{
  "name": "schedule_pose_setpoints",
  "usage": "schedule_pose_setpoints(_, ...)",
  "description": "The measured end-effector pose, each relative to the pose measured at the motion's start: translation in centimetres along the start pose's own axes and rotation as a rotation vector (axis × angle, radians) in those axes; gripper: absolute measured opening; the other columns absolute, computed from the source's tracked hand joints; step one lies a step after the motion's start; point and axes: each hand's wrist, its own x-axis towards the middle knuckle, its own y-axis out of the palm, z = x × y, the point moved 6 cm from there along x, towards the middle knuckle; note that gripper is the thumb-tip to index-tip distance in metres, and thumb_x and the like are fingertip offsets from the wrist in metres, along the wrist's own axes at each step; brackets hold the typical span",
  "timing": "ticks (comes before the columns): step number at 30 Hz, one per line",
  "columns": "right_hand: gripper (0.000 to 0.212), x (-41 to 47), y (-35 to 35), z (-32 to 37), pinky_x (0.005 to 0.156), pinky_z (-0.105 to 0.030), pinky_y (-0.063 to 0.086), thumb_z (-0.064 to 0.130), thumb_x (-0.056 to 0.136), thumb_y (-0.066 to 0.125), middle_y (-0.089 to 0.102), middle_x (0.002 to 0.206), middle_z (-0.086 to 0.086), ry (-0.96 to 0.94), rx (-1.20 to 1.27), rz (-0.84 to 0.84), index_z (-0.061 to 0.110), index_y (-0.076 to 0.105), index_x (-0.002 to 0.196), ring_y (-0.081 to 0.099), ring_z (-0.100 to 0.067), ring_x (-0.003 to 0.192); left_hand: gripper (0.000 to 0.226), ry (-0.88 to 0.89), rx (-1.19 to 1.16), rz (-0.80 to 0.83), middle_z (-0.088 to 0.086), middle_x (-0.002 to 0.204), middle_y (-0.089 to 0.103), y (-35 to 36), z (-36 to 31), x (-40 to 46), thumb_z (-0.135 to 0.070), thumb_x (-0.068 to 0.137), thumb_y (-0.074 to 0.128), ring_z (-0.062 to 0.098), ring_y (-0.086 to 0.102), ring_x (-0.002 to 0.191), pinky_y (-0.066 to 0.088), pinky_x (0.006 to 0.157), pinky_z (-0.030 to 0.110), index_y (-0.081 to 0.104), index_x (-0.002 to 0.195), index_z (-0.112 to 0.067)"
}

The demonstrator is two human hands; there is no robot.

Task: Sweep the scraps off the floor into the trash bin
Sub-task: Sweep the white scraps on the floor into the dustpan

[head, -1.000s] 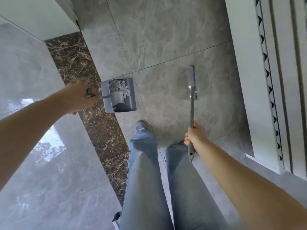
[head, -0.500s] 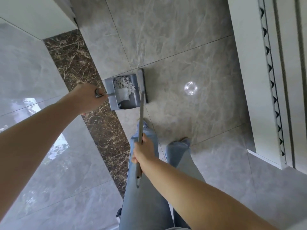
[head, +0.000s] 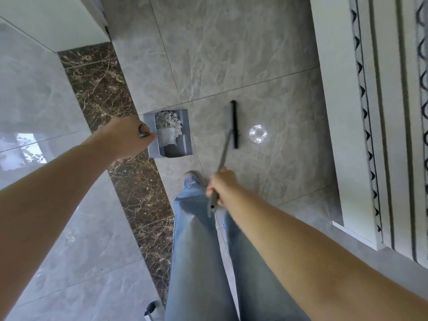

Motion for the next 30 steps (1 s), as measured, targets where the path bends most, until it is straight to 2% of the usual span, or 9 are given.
schedule_pose_setpoints(4, 0.037, -3.9, 4.6, -3.9, 0.04, -0.025, 0.036, 0.008, 0.096, 0.038, 0.044, 0.069, -0.002, -0.05, -0.106, 0.209, 0.027, 0.045, 0.127, 0.039, -0.013, 0.047, 0.047, 0.004, -0.003, 0.007, 0.015, 0.067, 0.065, -0.4, -0.8, 0.5, -0.041, 0.103, 0.038, 0.029, 0.066, 0.066, 0.056, 0.068, 0.035, 0.061, 0.08, -0.007)
schedule_pose_setpoints(7, 0.036, -5.0, 2.6, -6.2, 0.038, -0.023, 0.032, 0.016, 0.099, 0.044, 0.043, 0.059, 0.0, -0.083, -0.06, 0.212, 0.037, 0.046, 0.129, 0.036, -0.011, 0.038, 0.043, -0.013, -0.06, -0.009, 0.014, 0.063, 0.065, -0.9, -1.1, 0.7, -0.044, 0.101, 0.04, 0.028, 0.067, 0.057, 0.053, 0.058, 0.03, 0.055, 0.072, -0.016)
schedule_pose_setpoints(9, 0.036, -5.1, -0.1, -6.7, 0.036, -0.02, 0.028, 0.018, 0.1, 0.045, 0.04, 0.051, 0.002, -0.086, 0.008, 0.197, 0.036, 0.048, 0.13, 0.032, -0.011, 0.032, 0.043, -0.012, -0.091, -0.006, 0.015, 0.065, 0.065, -0.7, -1.9, 0.6, -0.045, 0.1, 0.041, 0.028, 0.066, 0.06, 0.057, 0.063, 0.035, 0.061, 0.079, -0.012)
schedule_pose_setpoints(11, 0.04, -3.7, -3.7, -6.3, 0.036, -0.019, 0.028, 0.018, 0.1, 0.044, 0.036, 0.05, 0.001, -0.119, 0.029, 0.122, 0.051, 0.042, 0.123, 0.029, -0.011, 0.032, 0.043, 0.003, -0.127, -0.019, 0.011, 0.065, 0.063, -0.7, -3.6, 0.8, -0.047, 0.099, 0.044, 0.027, 0.063, 0.064, 0.057, 0.073, 0.041, 0.063, 0.085, -0.012)
schedule_pose_setpoints(13, 0.036, -2.3, -7.7, -4.8, 0.038, -0.027, 0.04, 0.024, 0.097, 0.044, 0.039, 0.056, -0.001, -0.174, -0.016, 0.006, 0.055, 0.045, 0.115, 0.034, -0.014, 0.037, 0.033, 0.007, -0.173, -0.01, 0.005, 0.064, 0.06, -1.0, -5.4, 1.1, -0.048, 0.098, 0.046, 0.026, 0.063, 0.064, 0.058, 0.072, 0.04, 0.06, 0.088, -0.02)
schedule_pose_setpoints(18, 0.042, 2.4, -17.8, -0.5, 0.038, -0.023, 0.034, 0.02, 0.098, 0.04, 0.042, 0.065, 0.002, -0.233, -0.117, -0.196, 0.034, 0.049, 0.137, 0.04, -0.013, 0.038, 0.033, 0.02, -0.15, -0.03, 0.002, 0.058, 0.058, -2.0, -10.3, 3.8, -0.046, 0.098, 0.048, 0.019, 0.06, 0.048, 0.042, 0.048, 0.025, 0.064, 0.091, -0.017)
schedule_pose_setpoints(22, 0.027, 4.8, -25.6, 3.0, 0.036, -0.021, 0.036, 0.021, 0.092, 0.046, 0.046, 0.058, -0.004, -0.202, -0.072, -0.289, 0.025, 0.061, 0.114, 0.041, -0.017, 0.036, 0.03, 0.004, -0.197, 0.0, 0.007, 0.062, 0.065, -2.3, -15.1, 6.0, -0.051, 0.097, 0.048, 0.018, 0.062, 0.039, 0.044, 0.046, 0.023, 0.063, 0.09, -0.025)
schedule_pose_setpoints(25, 0.006, 6.8, -30.7, 5.1, 0.035, -0.02, 0.03, 0.026, 0.091, 0.051, 0.04, 0.059, -0.004, -0.129, 0.065, -0.254, 0.026, 0.056, 0.094, 0.034, -0.016, 0.04, 0.035, -0.011, -0.182, -0.005, 0.009, 0.059, 0.064, -2.9, -19.6, 7.3, -0.052, 0.097, 0.046, 0.017, 0.061, 0.038, 0.043, 0.046, 0.023, 0.059, 0.078, -0.026)
schedule_pose_setpoints(30, 0.017, 11.5, -38.1, 7.7, 0.04, -0.02, 0.029, 0.032, 0.083, 0.051, 0.04, 0.057, -0.002, -0.009, 0.087, -0.263, 0.018, 0.046, 0.073, 0.035, -0.015, 0.04, 0.047, -0.031, -0.173, -0.014, 0.019, 0.068, 0.069, -3.4, -26.6, 9.1, -0.045, 0.1, 0.044, 0.016, 0.058, 0.035, 0.038, 0.048, 0.024, 0.064, 0.088, -0.005)
